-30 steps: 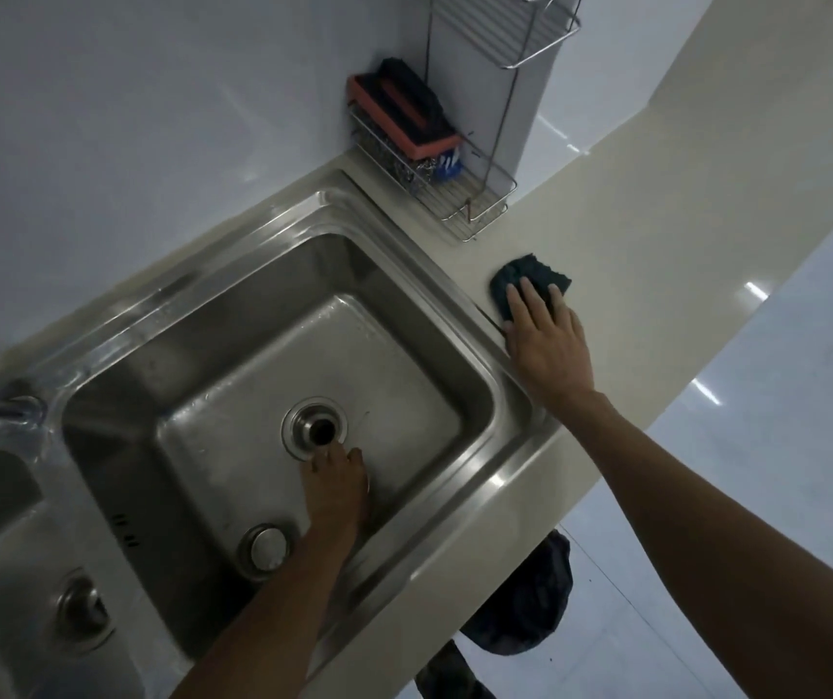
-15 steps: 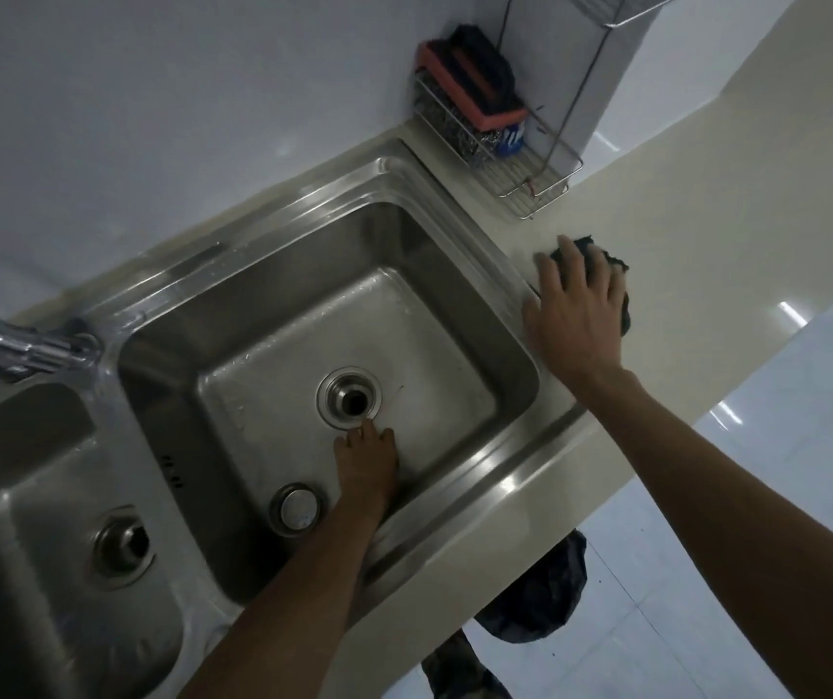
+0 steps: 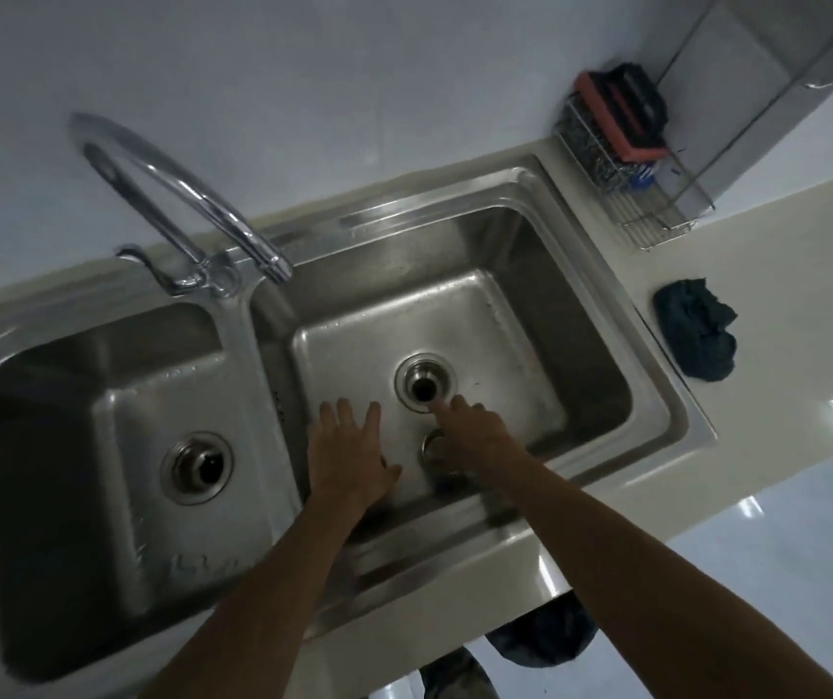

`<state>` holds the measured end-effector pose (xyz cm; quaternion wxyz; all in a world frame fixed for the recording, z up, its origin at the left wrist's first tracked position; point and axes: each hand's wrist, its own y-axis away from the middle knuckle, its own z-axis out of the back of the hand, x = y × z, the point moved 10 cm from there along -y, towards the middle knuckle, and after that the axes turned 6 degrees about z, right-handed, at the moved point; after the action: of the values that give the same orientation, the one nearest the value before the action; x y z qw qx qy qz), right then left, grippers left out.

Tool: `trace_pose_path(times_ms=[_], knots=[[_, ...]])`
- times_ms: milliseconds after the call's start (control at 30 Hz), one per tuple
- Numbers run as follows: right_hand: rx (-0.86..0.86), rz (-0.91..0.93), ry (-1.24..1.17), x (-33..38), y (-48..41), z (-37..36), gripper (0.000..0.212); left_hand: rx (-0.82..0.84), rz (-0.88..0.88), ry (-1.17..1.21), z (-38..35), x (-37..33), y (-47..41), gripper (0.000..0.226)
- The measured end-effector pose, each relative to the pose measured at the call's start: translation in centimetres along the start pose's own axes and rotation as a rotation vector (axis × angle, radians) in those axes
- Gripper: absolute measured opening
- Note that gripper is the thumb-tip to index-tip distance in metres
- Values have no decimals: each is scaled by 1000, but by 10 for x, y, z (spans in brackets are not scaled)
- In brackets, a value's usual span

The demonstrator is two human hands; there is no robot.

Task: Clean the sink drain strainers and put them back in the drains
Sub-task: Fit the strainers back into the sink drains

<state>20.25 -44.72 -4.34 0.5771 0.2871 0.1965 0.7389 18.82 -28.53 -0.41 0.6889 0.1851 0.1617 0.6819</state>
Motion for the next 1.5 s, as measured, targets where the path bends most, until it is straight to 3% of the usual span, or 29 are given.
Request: trace_pose_path(times_ms=[333,633,1033,1300,1400,1500], knots=[[48,-86,1,3,-24,-39,66,43,66,164,-24,20,13,98],[-177,-29,-65,-4,-73,31,81,36,92,186,-32,11,-1,99],[-169,-56,69,-12,-102,16,58,-51,91,188,-26,25,-1,95],[-142,-72,48,-9,-97,5,63,-86,52,152,-17,22,9,93],[-198,-4,43,18,-88,12,55,-108,39,163,-12,25,15,92],[-204,216,-6,70,-74,18,60,-187,-58,241,7,24,24,84]])
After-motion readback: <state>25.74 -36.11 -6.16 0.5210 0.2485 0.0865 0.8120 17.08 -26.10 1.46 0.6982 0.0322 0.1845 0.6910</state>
